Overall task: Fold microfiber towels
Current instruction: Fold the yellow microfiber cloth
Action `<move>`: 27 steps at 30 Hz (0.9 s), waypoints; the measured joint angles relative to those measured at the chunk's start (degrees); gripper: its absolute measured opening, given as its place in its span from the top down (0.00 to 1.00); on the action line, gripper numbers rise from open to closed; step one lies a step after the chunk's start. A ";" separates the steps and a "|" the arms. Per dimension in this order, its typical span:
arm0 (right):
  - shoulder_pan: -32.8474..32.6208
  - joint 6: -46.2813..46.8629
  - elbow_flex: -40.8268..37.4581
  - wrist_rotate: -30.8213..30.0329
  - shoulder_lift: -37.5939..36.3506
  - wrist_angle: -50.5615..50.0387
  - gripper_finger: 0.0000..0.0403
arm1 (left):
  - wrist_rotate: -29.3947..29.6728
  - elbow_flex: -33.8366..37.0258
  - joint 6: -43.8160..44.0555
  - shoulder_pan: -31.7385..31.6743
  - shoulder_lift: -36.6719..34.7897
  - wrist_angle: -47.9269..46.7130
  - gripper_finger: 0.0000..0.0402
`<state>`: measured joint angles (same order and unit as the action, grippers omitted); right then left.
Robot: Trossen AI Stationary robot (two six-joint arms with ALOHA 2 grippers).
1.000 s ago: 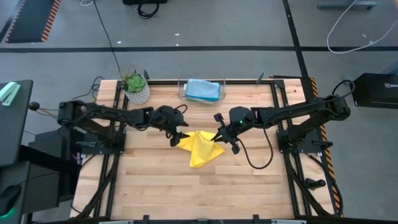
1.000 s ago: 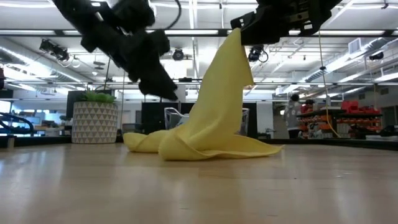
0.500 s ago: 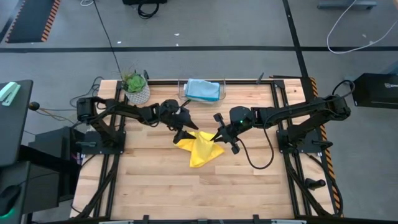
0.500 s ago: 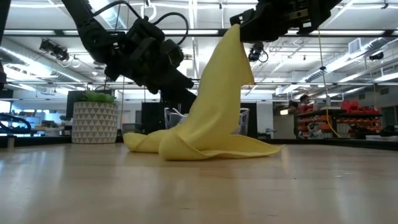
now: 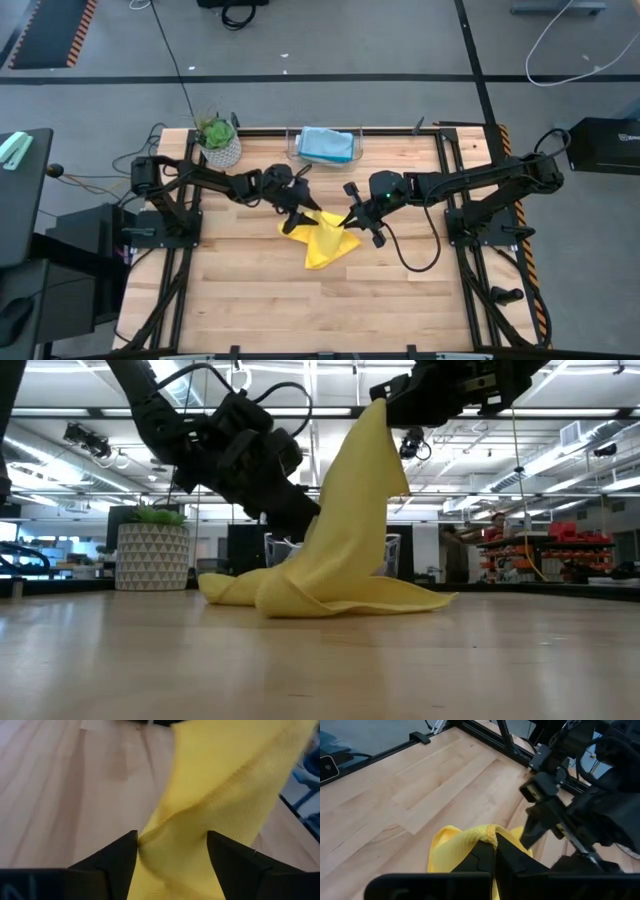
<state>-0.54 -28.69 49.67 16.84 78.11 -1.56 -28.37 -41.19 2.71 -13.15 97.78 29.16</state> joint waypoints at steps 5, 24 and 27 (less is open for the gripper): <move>0.02 0.04 0.00 0.00 0.00 0.23 0.98 | -0.03 -2.72 -3.51 2.17 1.00 -0.11 0.56; 0.52 2.72 -0.02 -4.48 -1.48 -1.57 0.98 | 5.16 -6.96 -9.65 2.51 -12.22 -21.98 0.97; 0.50 3.69 0.45 -8.36 -2.33 -3.24 0.98 | 8.98 -9.55 -11.57 2.69 -14.24 -28.59 0.96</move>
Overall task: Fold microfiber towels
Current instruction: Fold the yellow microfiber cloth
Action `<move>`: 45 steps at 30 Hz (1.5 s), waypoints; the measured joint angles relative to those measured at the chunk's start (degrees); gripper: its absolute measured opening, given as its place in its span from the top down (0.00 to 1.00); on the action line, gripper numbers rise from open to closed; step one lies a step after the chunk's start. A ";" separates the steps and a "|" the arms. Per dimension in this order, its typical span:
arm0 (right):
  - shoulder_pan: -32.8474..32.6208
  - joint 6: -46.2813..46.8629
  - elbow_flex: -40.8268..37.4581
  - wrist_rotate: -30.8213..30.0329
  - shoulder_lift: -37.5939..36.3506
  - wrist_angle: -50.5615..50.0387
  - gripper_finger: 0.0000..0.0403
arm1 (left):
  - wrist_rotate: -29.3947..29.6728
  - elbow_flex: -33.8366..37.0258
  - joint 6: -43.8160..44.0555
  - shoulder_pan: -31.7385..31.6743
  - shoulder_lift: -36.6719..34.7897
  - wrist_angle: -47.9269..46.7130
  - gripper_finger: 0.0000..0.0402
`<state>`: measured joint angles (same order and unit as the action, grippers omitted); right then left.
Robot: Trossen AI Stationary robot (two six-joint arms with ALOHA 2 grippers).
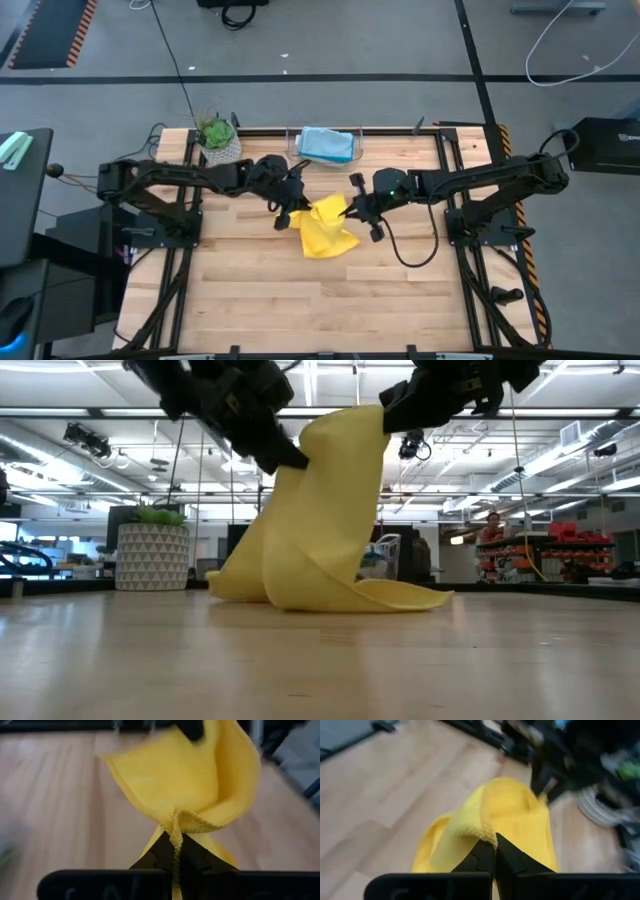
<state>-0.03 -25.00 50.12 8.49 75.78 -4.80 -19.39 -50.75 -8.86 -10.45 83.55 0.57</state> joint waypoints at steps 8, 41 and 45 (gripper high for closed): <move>2.99 1.58 8.50 -12.13 -1.61 -13.73 0.98 | 13.37 -12.04 -7.66 0.34 -2.07 -19.69 0.96; 5.10 8.36 31.00 -17.30 -2.33 -35.98 0.98 | 32.07 -39.35 -8.52 9.36 -1.42 -59.29 0.94; 5.01 8.38 31.00 -18.78 -2.33 -35.96 0.98 | 34.81 -35.54 -8.18 10.39 -1.43 -56.00 0.97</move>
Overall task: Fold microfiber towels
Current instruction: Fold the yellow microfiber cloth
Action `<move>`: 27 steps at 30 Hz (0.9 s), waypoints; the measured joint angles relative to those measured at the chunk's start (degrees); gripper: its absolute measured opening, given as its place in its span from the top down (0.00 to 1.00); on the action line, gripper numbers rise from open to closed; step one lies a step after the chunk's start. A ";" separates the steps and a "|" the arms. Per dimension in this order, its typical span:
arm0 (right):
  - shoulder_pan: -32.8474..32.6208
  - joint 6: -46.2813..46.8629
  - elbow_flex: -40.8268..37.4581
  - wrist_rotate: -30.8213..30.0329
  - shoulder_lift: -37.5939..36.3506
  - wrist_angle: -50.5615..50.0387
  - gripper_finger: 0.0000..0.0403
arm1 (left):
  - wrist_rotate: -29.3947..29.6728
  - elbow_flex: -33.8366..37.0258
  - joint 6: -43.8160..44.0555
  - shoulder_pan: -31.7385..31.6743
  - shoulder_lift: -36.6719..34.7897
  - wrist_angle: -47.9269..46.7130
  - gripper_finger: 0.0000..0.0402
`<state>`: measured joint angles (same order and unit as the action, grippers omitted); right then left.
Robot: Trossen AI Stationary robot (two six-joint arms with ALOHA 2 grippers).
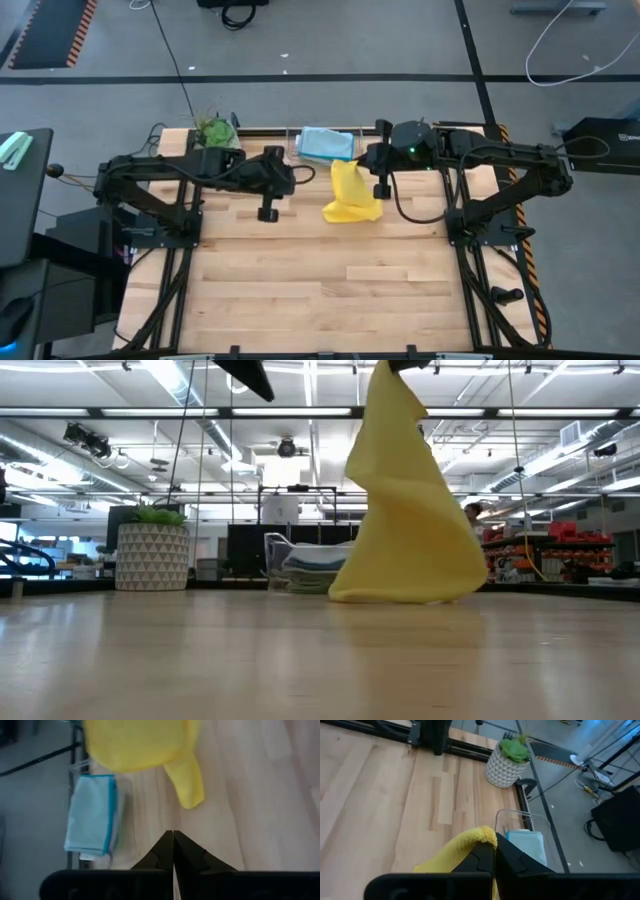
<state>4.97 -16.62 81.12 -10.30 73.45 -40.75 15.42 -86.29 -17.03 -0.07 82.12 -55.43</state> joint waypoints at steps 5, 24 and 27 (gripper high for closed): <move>-0.46 -0.61 0.00 -0.23 0.00 0.02 0.98 | -0.34 2.06 5.29 -2.02 0.20 8.56 0.93; -5.66 -2.66 -0.02 0.03 0.00 -0.06 0.98 | -21.63 5.22 -5.56 -11.71 7.56 24.63 0.24; -5.64 -3.31 -0.02 0.00 0.00 -0.09 0.98 | -22.06 5.21 -6.53 -11.58 8.21 25.05 0.28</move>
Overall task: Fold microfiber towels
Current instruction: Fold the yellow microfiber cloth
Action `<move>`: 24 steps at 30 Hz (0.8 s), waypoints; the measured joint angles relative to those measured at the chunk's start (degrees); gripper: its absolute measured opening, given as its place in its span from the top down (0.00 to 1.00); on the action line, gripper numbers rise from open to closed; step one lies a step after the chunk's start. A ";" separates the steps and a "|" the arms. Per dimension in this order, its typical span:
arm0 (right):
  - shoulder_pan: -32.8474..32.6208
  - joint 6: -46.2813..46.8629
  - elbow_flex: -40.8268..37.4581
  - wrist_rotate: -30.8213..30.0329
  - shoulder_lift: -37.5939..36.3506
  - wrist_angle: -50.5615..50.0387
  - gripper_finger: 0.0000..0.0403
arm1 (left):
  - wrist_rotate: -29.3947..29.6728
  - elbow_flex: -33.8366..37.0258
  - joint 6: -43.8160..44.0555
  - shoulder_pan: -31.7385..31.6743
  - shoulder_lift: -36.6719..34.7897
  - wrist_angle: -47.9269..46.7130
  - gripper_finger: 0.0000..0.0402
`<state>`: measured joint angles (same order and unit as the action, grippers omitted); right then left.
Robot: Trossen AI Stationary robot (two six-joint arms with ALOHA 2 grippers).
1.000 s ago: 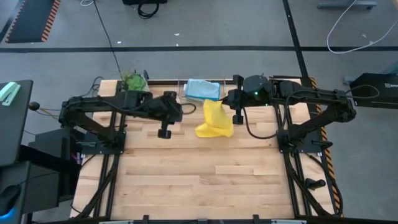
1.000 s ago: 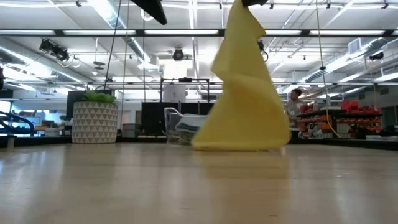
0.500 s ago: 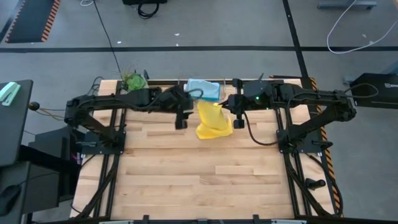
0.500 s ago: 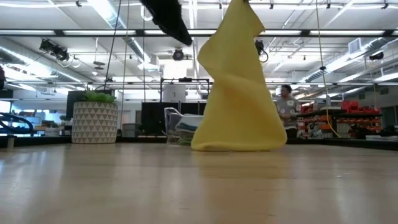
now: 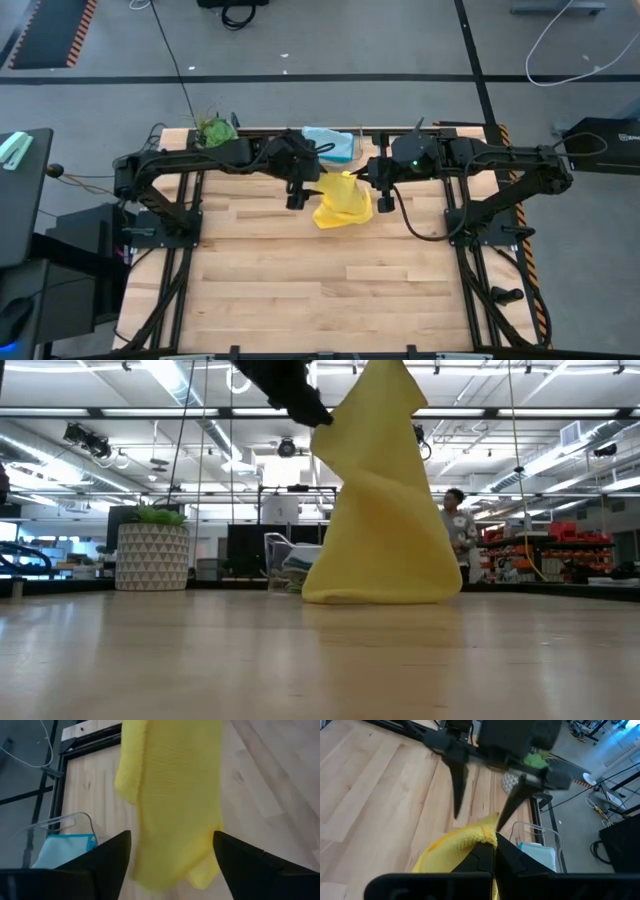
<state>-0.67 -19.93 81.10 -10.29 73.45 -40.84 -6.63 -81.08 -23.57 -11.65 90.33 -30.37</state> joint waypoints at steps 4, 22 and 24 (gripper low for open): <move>-0.02 -0.56 -0.02 0.01 0.00 -0.10 0.98 | 0.77 0.00 -1.37 -0.43 1.80 -0.09 0.40; 2.86 -0.52 -0.04 -0.03 0.01 -2.75 0.98 | 12.49 -14.74 -2.28 2.61 -4.47 -22.82 0.98; 3.21 -0.27 -0.04 -0.03 0.63 -1.91 0.98 | 15.76 -18.79 -0.85 3.87 -4.94 -26.85 0.98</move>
<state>2.54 -20.21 81.06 -10.33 74.08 -42.75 9.12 -99.87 -24.42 -7.78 85.39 -57.22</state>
